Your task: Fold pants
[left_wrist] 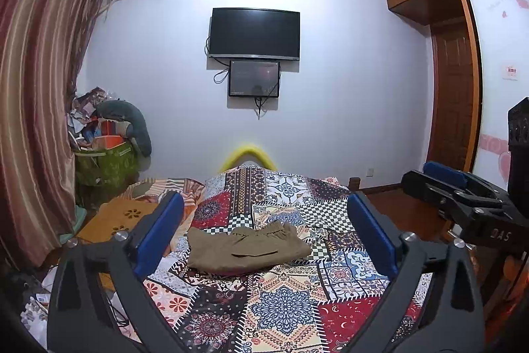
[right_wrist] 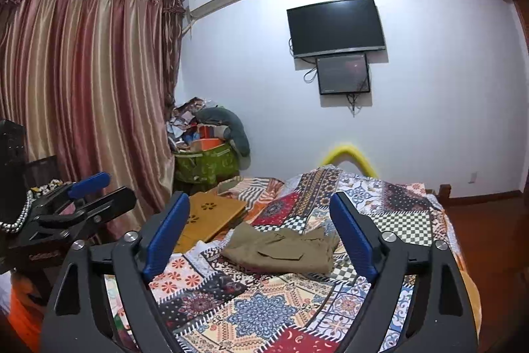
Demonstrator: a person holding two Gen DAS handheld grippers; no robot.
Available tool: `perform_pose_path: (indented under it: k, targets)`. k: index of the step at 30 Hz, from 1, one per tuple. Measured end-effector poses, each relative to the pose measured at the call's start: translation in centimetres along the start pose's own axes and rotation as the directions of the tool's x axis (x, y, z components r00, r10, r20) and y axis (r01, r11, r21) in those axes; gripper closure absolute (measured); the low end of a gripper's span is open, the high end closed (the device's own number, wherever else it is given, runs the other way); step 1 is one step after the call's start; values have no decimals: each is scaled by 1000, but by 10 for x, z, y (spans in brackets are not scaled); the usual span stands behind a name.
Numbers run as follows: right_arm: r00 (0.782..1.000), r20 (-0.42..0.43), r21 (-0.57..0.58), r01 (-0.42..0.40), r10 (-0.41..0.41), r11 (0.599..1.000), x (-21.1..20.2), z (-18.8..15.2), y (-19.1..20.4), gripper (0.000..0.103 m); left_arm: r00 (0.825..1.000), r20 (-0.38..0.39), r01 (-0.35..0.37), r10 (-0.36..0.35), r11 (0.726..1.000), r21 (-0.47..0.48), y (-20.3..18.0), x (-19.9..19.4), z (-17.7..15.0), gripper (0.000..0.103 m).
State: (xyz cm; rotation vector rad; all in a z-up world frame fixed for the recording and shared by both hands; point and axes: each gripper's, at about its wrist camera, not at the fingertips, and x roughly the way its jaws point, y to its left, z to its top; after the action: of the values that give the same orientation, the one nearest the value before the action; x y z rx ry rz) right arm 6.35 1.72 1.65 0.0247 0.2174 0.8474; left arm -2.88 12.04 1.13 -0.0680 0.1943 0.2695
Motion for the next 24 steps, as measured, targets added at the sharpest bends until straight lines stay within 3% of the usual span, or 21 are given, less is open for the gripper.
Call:
perform_pose_path:
  k: [1, 2, 24]
  targets:
    - [1000, 7, -1, 5, -5, 1000, -3, -1, 1, 1, 1000, 0, -1, 1, 1000, 0, 1, 1, 0, 3]
    - [1000, 13, -5, 11, -11, 1000, -4, -1, 2, 0, 1000, 0, -3, 3, 1000, -2, 2, 1, -1, 2]
    - [999, 14, -19, 52, -52, 998, -11, 1, 6, 0, 1000, -1, -2, 2, 1000, -19, 2, 2, -8, 0]
